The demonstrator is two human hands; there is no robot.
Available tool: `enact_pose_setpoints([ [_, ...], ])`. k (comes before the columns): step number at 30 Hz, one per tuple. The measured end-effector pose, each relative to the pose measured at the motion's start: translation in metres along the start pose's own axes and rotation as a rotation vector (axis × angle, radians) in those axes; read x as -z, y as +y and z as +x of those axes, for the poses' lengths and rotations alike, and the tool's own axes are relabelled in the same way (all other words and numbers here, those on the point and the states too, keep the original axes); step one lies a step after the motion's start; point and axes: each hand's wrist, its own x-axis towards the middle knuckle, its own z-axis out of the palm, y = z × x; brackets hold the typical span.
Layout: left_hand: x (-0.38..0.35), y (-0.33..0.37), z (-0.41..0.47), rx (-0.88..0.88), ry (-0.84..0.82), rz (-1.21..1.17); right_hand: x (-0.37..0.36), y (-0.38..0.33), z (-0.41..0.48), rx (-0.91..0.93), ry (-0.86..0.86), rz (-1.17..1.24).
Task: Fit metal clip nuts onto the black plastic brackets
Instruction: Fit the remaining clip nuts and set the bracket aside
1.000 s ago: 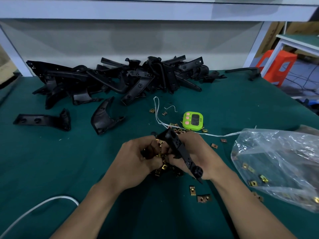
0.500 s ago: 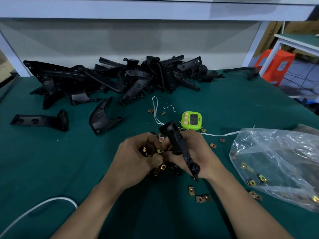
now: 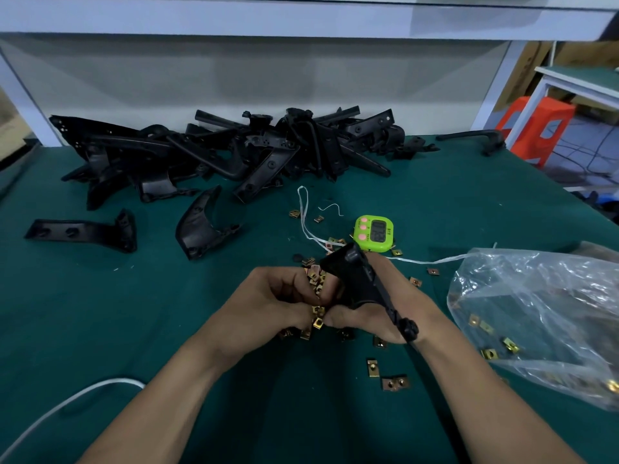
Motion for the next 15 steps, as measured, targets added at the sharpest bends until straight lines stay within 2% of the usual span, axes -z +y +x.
enact_pose_setpoints([
  [3, 0.004, 0.002, 0.000, -0.012, -0.078, -0.056, -0.004, 0.009, -0.001, -0.003, -0.047, 0.020],
  [8, 0.007, 0.000, 0.002, -0.044, -0.105, -0.089, -0.003, 0.014, 0.001, 0.032, -0.068, -0.026],
  [15, 0.007, -0.001, -0.001, -0.019, 0.063, -0.033, -0.001, 0.006, 0.003, 0.087, 0.074, 0.048],
])
